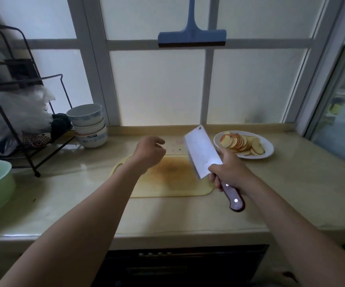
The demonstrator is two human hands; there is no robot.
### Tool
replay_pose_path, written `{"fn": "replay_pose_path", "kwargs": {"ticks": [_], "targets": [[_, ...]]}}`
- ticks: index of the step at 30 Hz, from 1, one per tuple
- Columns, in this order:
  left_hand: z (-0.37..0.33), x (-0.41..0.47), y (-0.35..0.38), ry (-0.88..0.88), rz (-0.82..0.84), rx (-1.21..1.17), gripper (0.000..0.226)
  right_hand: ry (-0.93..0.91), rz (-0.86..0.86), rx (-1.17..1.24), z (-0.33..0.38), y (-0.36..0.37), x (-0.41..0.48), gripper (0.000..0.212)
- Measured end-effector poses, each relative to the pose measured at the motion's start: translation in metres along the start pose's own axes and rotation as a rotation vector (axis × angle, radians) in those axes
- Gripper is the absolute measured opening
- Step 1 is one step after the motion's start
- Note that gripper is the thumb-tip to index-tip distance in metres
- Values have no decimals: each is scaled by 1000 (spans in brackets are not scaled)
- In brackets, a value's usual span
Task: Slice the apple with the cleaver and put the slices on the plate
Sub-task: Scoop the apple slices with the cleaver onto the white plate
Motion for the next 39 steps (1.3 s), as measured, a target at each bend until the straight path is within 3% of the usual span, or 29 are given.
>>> {"fn": "replay_pose_path", "kwargs": {"ticks": [6,12,17,21,24,26,30,39], "targets": [[-70,16,1,49,-110,-325,19,-340,-265,-569,15,-64,11,35],[-119,49,8,114,-199,-392,25,-325,-452,-1059,-11,-106,21,40],[-169,62,71,371,-71,-150,21,-331,-592,-1135,-40,-129,37,16],[-185,67,142,509,123,91,18,-302,-615,-1130,-63,-141,54,21],[-189,70,186,610,237,301,18,-242,-605,-1111,-76,-148,64,13],[-189,76,208,632,291,394,20,-239,-605,-1078,-79,-152,65,7],[-185,91,238,627,319,498,21,-235,-604,-1053,-86,-155,64,15],[-183,106,252,659,293,479,13,-174,-570,-1007,-98,-158,65,17]]}}
Point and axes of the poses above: each hand's wrist, its own x-axis towards the middle knuckle, its own y-axis out of the palm, z = x × y, the point moved 6 cm from there along x, towards the middle knuckle, and after that the axes turned 2 degrees about -z, right-handed, at the moved point
